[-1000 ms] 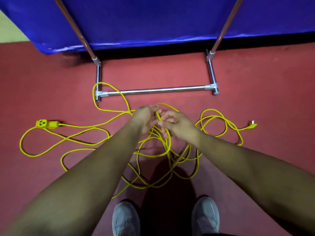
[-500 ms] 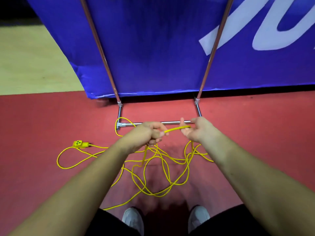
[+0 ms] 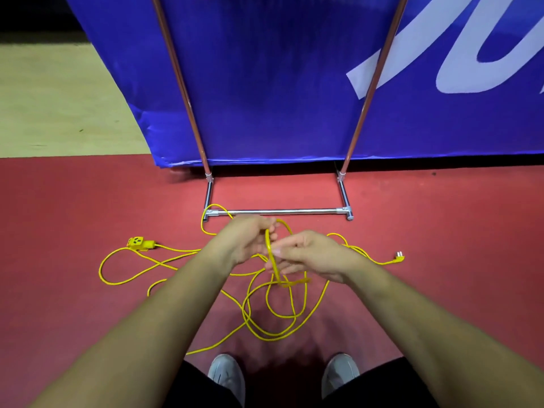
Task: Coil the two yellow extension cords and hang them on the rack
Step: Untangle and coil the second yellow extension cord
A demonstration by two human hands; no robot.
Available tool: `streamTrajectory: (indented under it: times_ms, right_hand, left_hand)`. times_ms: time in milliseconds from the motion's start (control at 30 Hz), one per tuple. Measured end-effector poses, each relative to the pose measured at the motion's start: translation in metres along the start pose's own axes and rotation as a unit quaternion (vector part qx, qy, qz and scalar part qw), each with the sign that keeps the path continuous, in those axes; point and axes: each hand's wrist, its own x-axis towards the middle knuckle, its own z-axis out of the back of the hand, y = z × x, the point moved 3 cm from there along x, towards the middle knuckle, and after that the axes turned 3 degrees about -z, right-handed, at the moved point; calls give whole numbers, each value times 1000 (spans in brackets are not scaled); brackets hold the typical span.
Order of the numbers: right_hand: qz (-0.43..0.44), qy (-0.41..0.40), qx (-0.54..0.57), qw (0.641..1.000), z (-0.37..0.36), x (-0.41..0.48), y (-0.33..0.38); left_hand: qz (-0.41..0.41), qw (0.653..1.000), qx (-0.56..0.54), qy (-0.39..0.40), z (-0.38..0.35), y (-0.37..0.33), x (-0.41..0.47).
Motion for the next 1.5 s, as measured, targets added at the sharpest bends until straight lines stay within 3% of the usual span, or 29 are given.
streamTrajectory:
  times_ms: [133,200,300,400,500,600,667,733,800,867,933,1033,1100,1167,1233,1300,1400,1433,1500]
  right_hand:
    - [31,-214,-85,973,35,25,-8]
    - [88,-242,-148,955,43,38,-9]
    - [153,-288,-88,941,47,55,-3]
    - [167,-243,-103,950,54,63,-3]
    - [61,-104,-202,972,63,64,-38]
    - [20,-176,-137,975,80,54,-49]
    - [70,-259,-34,963,83,43,-31]
    - [130,-285,11,950,76,34,-4]
    - [182,-264,-42,946,60,29,22]
    - [212,-226,-102,945,39,25,39]
    - [243,-205,-112,942,27,22,49]
    - [237,-199,-121,943,31,25,41]
    - [200,-178,-197,943,45,31,19]
    - [120,-157,-252,947,62,36,-14]
    - [39,-150,-245,957,73,36,-39]
    - [33,-187,-195,962,76,35,-37]
    - [123,-257,-101,953,66,28,8]
    - [154,-254,-100,950,57,24,27]
    - [213,-208,-124,947,34,14,60]
  left_hand:
    - [-102,981,151,69,10,-26,-3]
    - [-137,974,154,93,13,-35,-5]
    - [-170,969,140,110,21,-49,-5]
    - [-216,951,172,138,24,-58,-11]
    - [-286,950,95,78,37,-70,-18]
    - [-284,948,141,-31,55,-78,-18]
    - [-260,903,316,-133,69,-74,-15]
    - [-271,809,472,-221,73,-70,-18]
    - [-371,761,503,-173,58,-67,-22]
    - [-404,763,501,-59,34,-59,-24]
    - [-362,783,507,1,21,-47,-24]
    - [-356,808,470,-6,19,-48,-30]
    - [-375,840,390,-30,25,-60,-37]
    - [-398,869,288,-60,37,-73,-45]
    - [-393,877,261,-86,49,-75,-48]
    - [-371,859,319,-152,65,-69,-42]
    - [-380,751,464,-275,76,-69,-38]
    - [-417,735,472,-249,69,-70,-39]
    - [-442,767,450,-124,43,-67,-44]
